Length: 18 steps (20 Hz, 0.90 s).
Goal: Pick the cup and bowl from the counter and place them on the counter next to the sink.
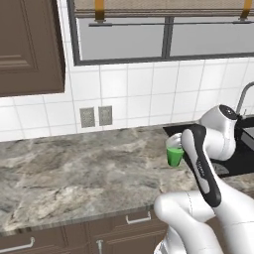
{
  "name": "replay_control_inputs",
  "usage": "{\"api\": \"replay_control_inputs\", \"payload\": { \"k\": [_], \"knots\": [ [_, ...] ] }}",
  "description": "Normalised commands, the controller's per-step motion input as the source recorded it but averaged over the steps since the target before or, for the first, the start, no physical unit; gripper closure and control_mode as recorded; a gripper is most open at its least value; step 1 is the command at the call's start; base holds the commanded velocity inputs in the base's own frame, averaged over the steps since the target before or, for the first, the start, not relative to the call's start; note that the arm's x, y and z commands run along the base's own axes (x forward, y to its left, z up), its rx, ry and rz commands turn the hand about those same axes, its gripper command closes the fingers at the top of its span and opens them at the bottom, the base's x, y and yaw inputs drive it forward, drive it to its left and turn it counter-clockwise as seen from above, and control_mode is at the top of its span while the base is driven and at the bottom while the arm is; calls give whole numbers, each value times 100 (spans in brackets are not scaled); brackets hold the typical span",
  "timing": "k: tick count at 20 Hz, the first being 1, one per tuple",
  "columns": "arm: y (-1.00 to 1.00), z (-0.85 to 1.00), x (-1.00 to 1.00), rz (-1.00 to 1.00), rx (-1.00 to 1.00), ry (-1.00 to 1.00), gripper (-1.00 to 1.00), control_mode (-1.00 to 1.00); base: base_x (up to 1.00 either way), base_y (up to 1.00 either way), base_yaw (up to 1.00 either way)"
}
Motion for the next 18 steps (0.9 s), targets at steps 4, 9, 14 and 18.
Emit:
{"api": "replay_control_inputs", "payload": {
  "k": [4, 9, 14, 18],
  "knots": [
    [0, -3, 74, 0, 0, 7, 100, -100, 0, 0, 0],
    [-11, -12, 72, 0, 0, 10, 100, -100, 0, 0, 0],
    [-39, -14, 30, 0, 0, 10, 100, -100, 0, 0, 0],
    [-51, -15, 1, 0, 2, 2, 100, -100, 0, 0, 0]
  ]
}}
